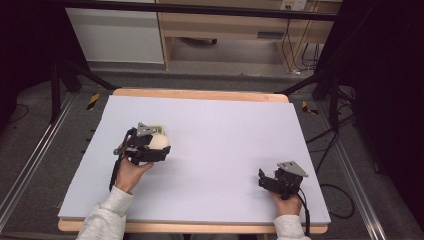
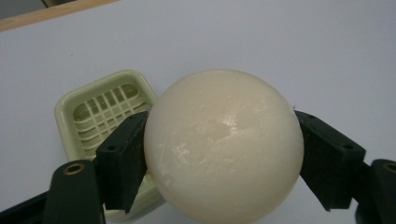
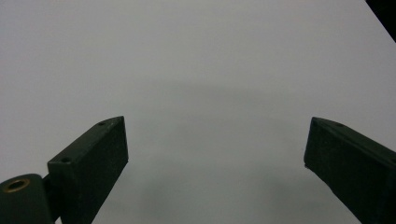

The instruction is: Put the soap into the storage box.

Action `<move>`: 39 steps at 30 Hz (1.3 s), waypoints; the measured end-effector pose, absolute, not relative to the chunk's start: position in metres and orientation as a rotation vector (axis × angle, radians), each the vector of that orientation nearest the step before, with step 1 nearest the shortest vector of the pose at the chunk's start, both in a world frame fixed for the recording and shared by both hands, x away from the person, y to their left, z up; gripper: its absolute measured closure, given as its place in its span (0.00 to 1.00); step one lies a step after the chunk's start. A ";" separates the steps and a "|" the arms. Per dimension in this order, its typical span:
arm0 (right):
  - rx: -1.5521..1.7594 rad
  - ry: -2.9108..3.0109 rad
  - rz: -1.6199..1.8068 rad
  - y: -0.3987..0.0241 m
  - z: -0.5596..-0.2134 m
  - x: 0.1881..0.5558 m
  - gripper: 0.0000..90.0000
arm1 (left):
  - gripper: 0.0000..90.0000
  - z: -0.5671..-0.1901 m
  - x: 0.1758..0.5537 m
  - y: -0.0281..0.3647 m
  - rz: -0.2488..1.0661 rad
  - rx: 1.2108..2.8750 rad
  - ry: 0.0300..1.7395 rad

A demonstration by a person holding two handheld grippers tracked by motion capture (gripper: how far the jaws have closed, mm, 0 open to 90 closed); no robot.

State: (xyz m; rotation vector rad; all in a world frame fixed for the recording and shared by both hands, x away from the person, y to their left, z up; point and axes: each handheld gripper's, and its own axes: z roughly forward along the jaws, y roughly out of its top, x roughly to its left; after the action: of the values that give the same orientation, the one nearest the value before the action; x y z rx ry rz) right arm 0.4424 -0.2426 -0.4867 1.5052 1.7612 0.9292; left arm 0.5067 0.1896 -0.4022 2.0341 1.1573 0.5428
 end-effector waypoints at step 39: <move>1.505 1.766 0.922 -0.242 -0.487 0.443 0.08 | 0.27 -0.411 0.543 0.224 0.571 1.986 1.292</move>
State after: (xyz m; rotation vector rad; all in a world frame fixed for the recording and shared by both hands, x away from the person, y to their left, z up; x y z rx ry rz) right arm 0.4426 -0.2418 -0.4867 1.5047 1.7657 0.9216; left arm 0.5431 0.2240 -0.4107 1.9857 1.2923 0.5714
